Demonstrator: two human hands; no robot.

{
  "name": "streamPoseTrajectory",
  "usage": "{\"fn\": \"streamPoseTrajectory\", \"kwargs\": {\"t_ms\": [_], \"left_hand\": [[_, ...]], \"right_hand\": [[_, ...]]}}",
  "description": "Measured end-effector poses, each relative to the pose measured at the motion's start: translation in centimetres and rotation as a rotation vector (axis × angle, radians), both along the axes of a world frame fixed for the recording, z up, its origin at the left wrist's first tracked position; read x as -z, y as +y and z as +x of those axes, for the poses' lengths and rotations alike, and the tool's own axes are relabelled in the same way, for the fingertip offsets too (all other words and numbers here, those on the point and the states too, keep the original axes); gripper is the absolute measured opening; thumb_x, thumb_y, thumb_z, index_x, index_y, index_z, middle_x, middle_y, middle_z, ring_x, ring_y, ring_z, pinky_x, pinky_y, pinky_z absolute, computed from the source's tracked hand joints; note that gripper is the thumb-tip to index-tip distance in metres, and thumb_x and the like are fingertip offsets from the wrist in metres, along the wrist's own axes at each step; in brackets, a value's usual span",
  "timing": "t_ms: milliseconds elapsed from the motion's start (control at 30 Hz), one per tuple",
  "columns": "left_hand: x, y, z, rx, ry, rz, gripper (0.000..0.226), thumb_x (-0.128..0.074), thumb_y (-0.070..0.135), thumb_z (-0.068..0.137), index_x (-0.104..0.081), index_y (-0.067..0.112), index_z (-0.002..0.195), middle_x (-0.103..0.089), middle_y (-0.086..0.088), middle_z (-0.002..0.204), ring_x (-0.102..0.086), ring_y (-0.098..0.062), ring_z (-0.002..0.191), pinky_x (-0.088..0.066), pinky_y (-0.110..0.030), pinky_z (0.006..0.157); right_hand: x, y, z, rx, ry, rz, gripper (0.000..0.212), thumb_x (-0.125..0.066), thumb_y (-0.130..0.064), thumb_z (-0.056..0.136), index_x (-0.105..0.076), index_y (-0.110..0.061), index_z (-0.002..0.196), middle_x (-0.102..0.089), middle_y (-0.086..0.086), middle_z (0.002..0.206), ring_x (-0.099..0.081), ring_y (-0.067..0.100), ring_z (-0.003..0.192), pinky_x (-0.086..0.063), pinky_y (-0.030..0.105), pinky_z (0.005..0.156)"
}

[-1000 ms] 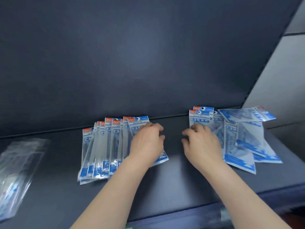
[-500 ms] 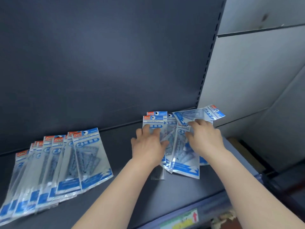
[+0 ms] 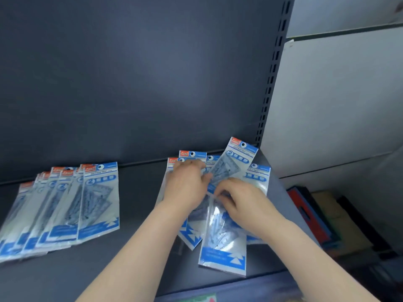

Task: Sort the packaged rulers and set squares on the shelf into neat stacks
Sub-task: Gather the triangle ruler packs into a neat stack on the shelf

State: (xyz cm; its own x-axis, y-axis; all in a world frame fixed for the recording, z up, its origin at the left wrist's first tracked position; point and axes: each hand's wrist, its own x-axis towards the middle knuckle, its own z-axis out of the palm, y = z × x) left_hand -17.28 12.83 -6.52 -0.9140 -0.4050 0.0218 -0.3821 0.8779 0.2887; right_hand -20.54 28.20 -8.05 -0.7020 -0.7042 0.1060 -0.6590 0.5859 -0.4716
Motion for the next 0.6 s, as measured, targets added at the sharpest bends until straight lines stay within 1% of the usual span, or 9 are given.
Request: {"fn": "streamPoseTrajectory", "kwargs": {"t_ms": [67, 133, 200, 233, 333, 400, 467, 533, 600], "left_hand": [[0.2, 1.4, -1.3, 0.026, -0.076, -0.032, 0.045, -0.052, 0.053, 0.092, -0.055, 0.017, 0.120, -0.059, -0.005, 0.124, -0.045, -0.028, 0.120, -0.043, -0.040, 0.091], [0.5, 2.5, -2.4, 0.025, -0.133, -0.075, 0.057, -0.059, 0.059, 0.085, -0.052, 0.013, 0.117, -0.058, -0.007, 0.122, -0.046, -0.029, 0.118, -0.044, -0.040, 0.088], [0.5, 3.0, -3.3, -0.003, -0.153, -0.059, 0.065, -0.070, 0.058, 0.076, -0.050, 0.012, 0.117, -0.057, -0.007, 0.122, -0.048, -0.029, 0.117, -0.043, -0.038, 0.084], [0.3, 3.1, -3.6, -0.027, -0.153, -0.028, 0.064, -0.074, 0.055, 0.072, -0.052, 0.013, 0.115, -0.058, -0.005, 0.120, -0.050, -0.029, 0.115, -0.043, -0.037, 0.080], [-0.3, 2.7, -4.0, -0.072, -0.138, 0.021, 0.045, -0.075, 0.041, 0.070, -0.057, 0.019, 0.104, -0.062, -0.001, 0.109, -0.057, -0.026, 0.105, -0.044, -0.032, 0.071], [-0.8, 2.1, -3.5, -0.094, -0.069, 0.036, 0.027, -0.068, 0.032, 0.080, -0.058, 0.017, 0.100, -0.063, -0.002, 0.104, -0.059, -0.027, 0.100, -0.041, -0.031, 0.068], [-1.1, 1.4, -2.9, -0.129, 0.030, 0.065, 0.020, -0.059, 0.029, 0.090, -0.057, 0.013, 0.101, -0.064, -0.006, 0.102, -0.059, -0.031, 0.096, -0.040, -0.034, 0.068], [-1.4, 0.9, -2.4, -0.137, 0.085, 0.110, 0.018, -0.055, 0.028, 0.093, -0.053, 0.011, 0.098, -0.063, -0.007, 0.096, -0.058, -0.033, 0.091, -0.043, -0.037, 0.069], [-1.4, 0.7, -1.9, -0.116, 0.072, 0.160, 0.015, -0.054, 0.028, 0.095, -0.053, 0.013, 0.096, -0.062, -0.004, 0.090, -0.058, -0.029, 0.085, -0.045, -0.037, 0.067]], "right_hand": [[-0.1, 1.3, -0.4, 0.115, 0.040, -0.003, 0.011, -0.056, -0.023, 0.088, -0.063, -0.027, 0.095, -0.063, -0.006, 0.099, -0.060, 0.021, 0.093, -0.044, 0.032, 0.072], [0.0, 2.7, -0.8, 0.254, 0.123, 0.030, 0.013, -0.060, -0.033, 0.086, -0.064, -0.028, 0.097, -0.062, -0.006, 0.101, -0.059, 0.021, 0.098, -0.044, 0.034, 0.074], [0.2, 3.8, -1.1, 0.350, 0.143, 0.073, 0.031, -0.064, -0.048, 0.081, -0.062, -0.028, 0.105, -0.060, -0.004, 0.106, -0.056, 0.022, 0.104, -0.043, 0.036, 0.078], [0.3, 4.3, -1.3, 0.390, 0.134, 0.093, 0.042, -0.064, -0.055, 0.078, -0.060, -0.028, 0.110, -0.058, -0.004, 0.109, -0.054, 0.022, 0.105, -0.043, 0.037, 0.080], [0.5, 4.9, -1.7, 0.468, 0.084, 0.183, 0.067, -0.059, -0.071, 0.073, -0.048, -0.027, 0.123, -0.052, -0.003, 0.118, -0.049, 0.021, 0.111, -0.042, 0.036, 0.085], [0.6, 5.0, -1.8, 0.480, 0.060, 0.237, 0.079, -0.052, -0.078, 0.071, -0.044, -0.025, 0.129, -0.051, -0.002, 0.123, -0.047, 0.022, 0.114, -0.042, 0.036, 0.087], [0.6, 4.6, -2.0, 0.470, 0.005, 0.235, 0.093, -0.046, -0.085, 0.066, -0.040, -0.023, 0.135, -0.049, 0.000, 0.129, -0.045, 0.023, 0.117, -0.041, 0.038, 0.090], [0.4, 3.7, -1.9, 0.423, -0.038, 0.200, 0.100, -0.048, -0.086, 0.064, -0.035, -0.023, 0.139, -0.047, -0.001, 0.134, -0.042, 0.022, 0.122, -0.039, 0.039, 0.094], [0.1, 3.0, -1.6, 0.343, -0.044, 0.209, 0.097, -0.057, -0.080, 0.064, -0.032, -0.026, 0.141, -0.044, -0.004, 0.138, -0.039, 0.020, 0.127, -0.037, 0.039, 0.095]]}}
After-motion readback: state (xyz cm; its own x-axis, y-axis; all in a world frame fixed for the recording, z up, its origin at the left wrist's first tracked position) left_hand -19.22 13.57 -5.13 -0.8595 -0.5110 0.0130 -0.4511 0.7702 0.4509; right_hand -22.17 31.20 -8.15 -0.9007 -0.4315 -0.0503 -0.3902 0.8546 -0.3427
